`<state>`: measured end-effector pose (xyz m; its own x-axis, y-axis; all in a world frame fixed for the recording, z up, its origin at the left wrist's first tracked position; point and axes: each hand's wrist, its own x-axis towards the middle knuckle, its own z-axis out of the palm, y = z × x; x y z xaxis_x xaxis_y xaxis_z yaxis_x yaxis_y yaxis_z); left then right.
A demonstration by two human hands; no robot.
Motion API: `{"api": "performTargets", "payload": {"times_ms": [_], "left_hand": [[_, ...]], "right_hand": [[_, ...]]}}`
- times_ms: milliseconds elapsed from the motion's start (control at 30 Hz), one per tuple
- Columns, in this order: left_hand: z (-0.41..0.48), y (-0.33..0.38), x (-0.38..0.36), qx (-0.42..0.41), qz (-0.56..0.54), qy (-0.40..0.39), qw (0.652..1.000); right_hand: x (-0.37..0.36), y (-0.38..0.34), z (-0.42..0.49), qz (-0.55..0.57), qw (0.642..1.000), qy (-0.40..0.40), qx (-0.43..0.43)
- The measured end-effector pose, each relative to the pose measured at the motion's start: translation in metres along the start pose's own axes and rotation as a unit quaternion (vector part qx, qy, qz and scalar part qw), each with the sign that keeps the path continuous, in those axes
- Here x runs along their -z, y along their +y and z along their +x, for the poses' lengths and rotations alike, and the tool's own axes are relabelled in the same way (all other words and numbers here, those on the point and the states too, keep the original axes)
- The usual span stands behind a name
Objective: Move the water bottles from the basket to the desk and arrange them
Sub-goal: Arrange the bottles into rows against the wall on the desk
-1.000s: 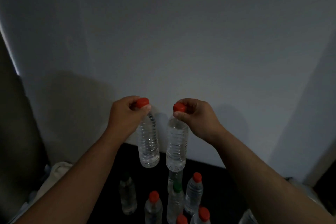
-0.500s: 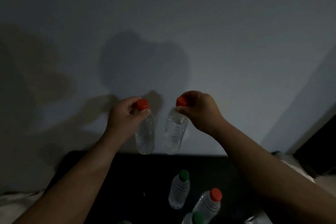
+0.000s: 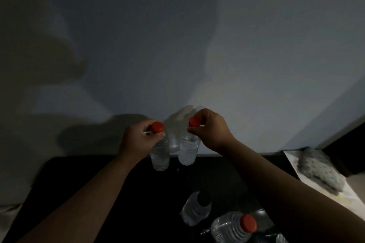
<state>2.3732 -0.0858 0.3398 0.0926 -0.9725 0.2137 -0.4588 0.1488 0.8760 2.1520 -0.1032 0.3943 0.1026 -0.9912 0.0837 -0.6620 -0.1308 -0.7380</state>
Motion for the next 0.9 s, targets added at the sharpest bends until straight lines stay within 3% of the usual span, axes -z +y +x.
{"api": "performTargets", "payload": {"times_ms": [533,767,900], "left_hand": [[0.01,-0.039,-0.03,0.039,-0.005,0.007,0.999],[0.011,-0.049,-0.03,0.049,0.03,-0.047,0.997],[-0.004,-0.061,-0.041,0.116,0.052,-0.072,0.989]], "right_hand": [[-0.048,0.039,0.012,-0.018,1.0,-0.009,-0.02],[-0.052,0.05,0.013,-0.004,1.0,-0.031,-0.002],[-0.06,0.061,0.01,-0.026,0.998,-0.062,-0.01]]}}
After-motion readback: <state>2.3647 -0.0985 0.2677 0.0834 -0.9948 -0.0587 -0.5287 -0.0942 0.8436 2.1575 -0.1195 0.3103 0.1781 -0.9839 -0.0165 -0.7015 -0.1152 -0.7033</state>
